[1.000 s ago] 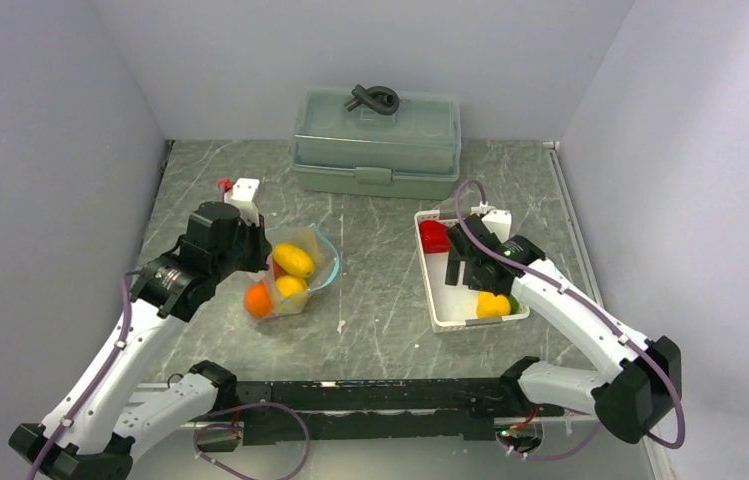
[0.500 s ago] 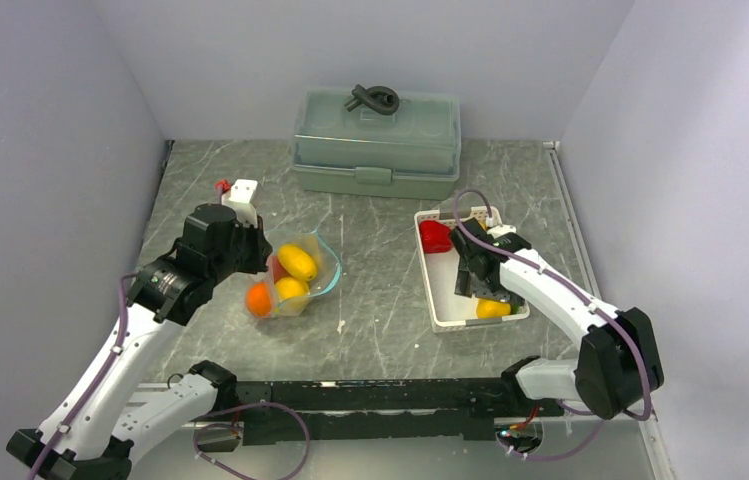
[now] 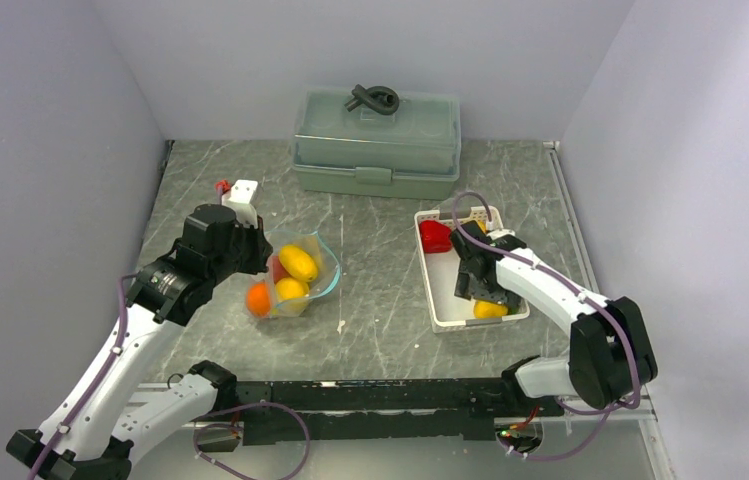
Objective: Place the food in the zip-top bag and seal the zipper
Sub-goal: Pick up the fake fruit from the bin.
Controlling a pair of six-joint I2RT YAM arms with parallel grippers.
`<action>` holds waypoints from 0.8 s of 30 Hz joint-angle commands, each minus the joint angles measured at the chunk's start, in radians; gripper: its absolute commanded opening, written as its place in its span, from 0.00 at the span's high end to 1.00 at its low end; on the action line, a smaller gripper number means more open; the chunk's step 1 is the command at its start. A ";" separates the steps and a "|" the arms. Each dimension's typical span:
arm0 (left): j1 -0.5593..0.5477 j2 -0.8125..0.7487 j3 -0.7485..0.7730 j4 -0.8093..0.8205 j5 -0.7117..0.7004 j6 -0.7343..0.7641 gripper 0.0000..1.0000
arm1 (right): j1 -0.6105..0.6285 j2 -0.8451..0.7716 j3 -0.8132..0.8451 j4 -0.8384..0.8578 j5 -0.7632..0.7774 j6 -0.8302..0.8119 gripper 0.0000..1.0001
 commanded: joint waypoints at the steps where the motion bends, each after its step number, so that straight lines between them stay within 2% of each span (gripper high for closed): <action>1: 0.001 -0.010 -0.001 0.039 0.014 0.008 1.00 | -0.005 0.007 -0.011 0.046 -0.027 0.011 0.10; 10: 0.001 -0.004 -0.001 0.039 0.018 0.008 1.00 | -0.005 0.021 -0.034 0.094 -0.081 0.001 0.28; 22: 0.000 0.004 -0.001 0.036 0.012 0.010 1.00 | -0.006 -0.070 0.004 0.104 -0.156 -0.016 0.81; 24: 0.001 0.004 -0.002 0.038 0.010 0.011 1.00 | -0.005 -0.089 0.020 0.098 -0.158 -0.017 0.83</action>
